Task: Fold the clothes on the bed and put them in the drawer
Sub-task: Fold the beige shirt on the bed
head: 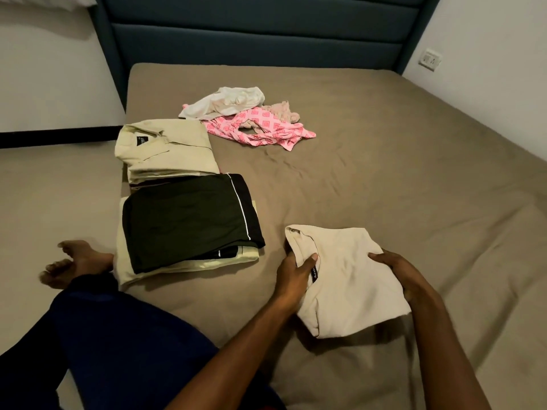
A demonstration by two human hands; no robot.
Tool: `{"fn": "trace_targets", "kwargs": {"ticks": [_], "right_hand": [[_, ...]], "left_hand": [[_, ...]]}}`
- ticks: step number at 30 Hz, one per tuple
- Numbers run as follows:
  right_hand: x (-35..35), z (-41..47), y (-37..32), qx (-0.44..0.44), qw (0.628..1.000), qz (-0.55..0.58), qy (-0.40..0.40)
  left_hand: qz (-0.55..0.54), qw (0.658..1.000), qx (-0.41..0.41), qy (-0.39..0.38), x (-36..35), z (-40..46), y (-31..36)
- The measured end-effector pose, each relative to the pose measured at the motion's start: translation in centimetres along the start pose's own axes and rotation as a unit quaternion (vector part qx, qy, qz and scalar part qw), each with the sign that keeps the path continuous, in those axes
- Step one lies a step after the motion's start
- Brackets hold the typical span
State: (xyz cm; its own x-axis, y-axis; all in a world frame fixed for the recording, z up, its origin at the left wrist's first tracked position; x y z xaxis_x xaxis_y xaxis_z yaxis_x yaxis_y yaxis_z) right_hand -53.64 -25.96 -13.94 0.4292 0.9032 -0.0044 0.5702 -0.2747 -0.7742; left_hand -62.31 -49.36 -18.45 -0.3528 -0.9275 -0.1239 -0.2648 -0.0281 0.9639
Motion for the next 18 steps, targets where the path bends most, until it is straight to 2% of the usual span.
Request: {"fn": "trace_targets", "kwargs": {"ticks": [8, 15, 18], "right_hand": [[-3.8, -0.5, -3.3, 0.046, 0.992, 0.114, -0.034], [-11.2, 4.3, -7.7, 0.068, 0.979, 0.171, -0.093], [-15.7, 6.6, -10.2, 0.074, 0.972, 0.188, -0.121]], "left_hand": [[-0.027, 0.996, -0.078, -0.029, 2.3, 2.2, 6.2], [-0.108, 0.99, -0.089, 0.0, 8.8, 6.8, 11.3], [-0.109, 0.988, -0.102, 0.033, 12.7, 9.8, 13.6]]}}
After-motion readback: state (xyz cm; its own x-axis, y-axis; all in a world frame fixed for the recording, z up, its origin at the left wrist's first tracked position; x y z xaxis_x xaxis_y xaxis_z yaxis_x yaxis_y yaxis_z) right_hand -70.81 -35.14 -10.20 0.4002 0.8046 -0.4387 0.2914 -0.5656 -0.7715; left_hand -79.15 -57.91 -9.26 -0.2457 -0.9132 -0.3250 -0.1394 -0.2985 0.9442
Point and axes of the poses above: each hand's wrist, its own z-axis towards the middle knuckle, its own x-axis out of the back of the hand, y = z × x, the point moved 4 cm from there along z, towards the middle knuckle, and after that the axes turned 5 degrees about -x, right-handed, at the moved point
